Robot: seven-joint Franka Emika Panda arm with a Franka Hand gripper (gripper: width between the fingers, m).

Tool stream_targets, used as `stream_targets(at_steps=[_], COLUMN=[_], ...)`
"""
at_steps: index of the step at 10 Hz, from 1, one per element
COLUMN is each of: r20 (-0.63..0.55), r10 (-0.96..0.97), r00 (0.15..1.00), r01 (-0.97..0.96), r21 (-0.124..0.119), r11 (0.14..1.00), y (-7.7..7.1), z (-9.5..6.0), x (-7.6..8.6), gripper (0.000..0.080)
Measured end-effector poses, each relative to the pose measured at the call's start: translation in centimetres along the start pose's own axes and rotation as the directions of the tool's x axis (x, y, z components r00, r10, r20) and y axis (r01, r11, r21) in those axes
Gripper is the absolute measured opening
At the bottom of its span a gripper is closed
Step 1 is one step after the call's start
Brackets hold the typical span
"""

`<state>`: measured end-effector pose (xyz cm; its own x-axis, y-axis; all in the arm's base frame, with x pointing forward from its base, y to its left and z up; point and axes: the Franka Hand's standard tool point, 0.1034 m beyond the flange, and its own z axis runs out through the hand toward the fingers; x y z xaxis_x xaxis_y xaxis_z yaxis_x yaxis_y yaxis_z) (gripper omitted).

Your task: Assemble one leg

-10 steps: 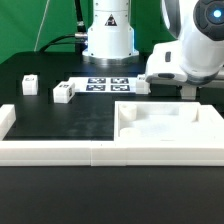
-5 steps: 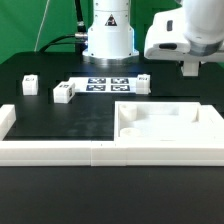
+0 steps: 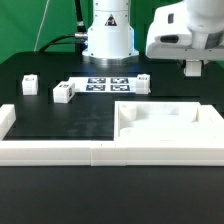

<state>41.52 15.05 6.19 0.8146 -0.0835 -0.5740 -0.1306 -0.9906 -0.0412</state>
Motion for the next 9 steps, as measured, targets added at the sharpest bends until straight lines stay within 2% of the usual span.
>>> stream_targets(at_steps=[2, 4, 7, 8, 9], r20=[-0.147, -0.321, -0.556, -0.62, -0.675], r10=[-0.026, -0.036, -0.041, -0.054, -0.096], r00=[0.989, 0.946, 0.83, 0.783, 0.732], r01=[0.024, 0.036, 0.064, 0.086, 0.126], r21=[-0.017, -0.006, 0.022, 0.022, -0.005], r11=[1.0, 0.999, 0.998, 0.996, 0.992], y=[0.4, 0.3, -0.4, -0.6, -0.3], z=[-2.6, -4.9, -5.0, -5.0, -5.7], x=[0.5, 0.8, 1.2, 1.3, 2.2], gripper=[0.0284, 0.0284, 0.0284, 0.0284, 0.0284])
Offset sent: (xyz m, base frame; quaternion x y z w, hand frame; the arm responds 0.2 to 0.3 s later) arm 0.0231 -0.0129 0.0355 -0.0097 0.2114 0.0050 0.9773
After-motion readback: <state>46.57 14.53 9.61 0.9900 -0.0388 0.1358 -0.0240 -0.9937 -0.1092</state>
